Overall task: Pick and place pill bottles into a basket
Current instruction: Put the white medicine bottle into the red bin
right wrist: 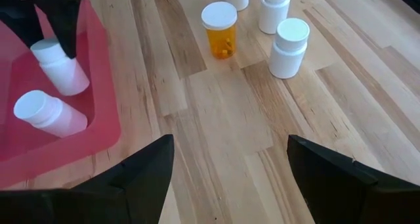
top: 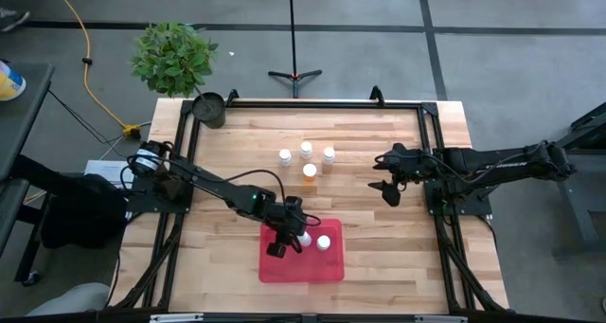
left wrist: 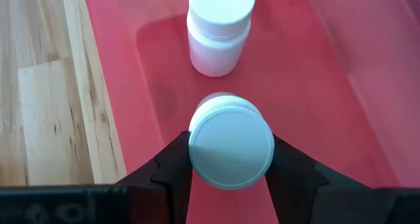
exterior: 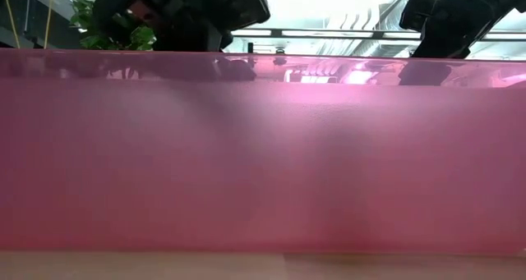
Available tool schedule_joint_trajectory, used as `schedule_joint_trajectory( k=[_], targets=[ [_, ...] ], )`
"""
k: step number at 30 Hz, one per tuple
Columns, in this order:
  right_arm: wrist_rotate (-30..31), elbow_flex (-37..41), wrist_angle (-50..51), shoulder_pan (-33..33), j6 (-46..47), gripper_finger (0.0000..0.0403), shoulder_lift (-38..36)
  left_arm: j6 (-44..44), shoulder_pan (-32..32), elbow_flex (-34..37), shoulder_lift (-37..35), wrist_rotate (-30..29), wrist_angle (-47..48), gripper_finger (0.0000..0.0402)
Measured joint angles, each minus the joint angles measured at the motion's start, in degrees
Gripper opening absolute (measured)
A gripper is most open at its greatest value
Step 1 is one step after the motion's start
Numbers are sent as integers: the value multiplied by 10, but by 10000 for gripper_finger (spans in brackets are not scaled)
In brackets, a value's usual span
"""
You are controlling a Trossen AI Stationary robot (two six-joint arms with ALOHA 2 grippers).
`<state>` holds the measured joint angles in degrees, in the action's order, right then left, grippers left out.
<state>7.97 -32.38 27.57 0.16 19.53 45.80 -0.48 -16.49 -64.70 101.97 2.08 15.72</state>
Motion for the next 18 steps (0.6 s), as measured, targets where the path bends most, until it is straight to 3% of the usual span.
schedule_joint_trajectory(
  k=[9, 18],
  targets=[
    [0, 0, 0, 0, 0, 287, 0, 1, 0, 0, 0, -1, -3, 296],
    [-1, 0, 0, 0, 0, 287, 0, 31, 0, -6, 0, -23, -13, 288]
  ],
)
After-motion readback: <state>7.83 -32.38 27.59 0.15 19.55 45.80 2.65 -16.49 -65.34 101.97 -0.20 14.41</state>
